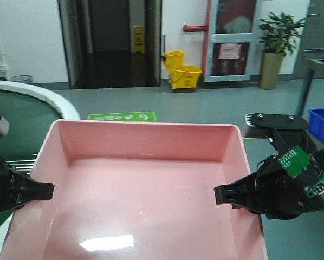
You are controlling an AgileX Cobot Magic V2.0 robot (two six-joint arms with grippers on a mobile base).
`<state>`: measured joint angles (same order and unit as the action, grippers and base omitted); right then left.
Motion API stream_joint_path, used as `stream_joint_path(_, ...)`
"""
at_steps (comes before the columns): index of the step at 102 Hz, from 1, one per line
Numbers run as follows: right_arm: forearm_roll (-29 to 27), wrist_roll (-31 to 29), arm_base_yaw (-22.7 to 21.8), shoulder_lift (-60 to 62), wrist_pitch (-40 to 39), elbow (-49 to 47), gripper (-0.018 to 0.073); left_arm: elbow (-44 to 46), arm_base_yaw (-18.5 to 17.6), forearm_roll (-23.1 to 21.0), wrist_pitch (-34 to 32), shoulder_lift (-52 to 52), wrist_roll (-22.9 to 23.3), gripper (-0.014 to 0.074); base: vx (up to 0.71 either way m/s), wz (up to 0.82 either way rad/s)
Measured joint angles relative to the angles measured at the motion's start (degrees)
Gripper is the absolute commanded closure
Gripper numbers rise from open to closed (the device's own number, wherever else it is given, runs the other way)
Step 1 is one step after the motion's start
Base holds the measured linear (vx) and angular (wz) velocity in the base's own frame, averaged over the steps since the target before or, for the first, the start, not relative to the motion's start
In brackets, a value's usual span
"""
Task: Grab pink bin and stack on right shelf
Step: 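Hold the pink bin with both grippers while the base turns away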
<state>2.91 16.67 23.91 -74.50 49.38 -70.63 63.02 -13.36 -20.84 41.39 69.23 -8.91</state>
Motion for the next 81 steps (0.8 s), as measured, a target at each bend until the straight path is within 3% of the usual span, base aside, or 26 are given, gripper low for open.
stream_joint_path(81, -0.2, 0.0, 0.0, 0.0, 0.1, 0.0, 0.0568, 0.0, 0.0, 0.0, 0.1, 0.0, 0.0, 0.0598, 0.18, -0.47)
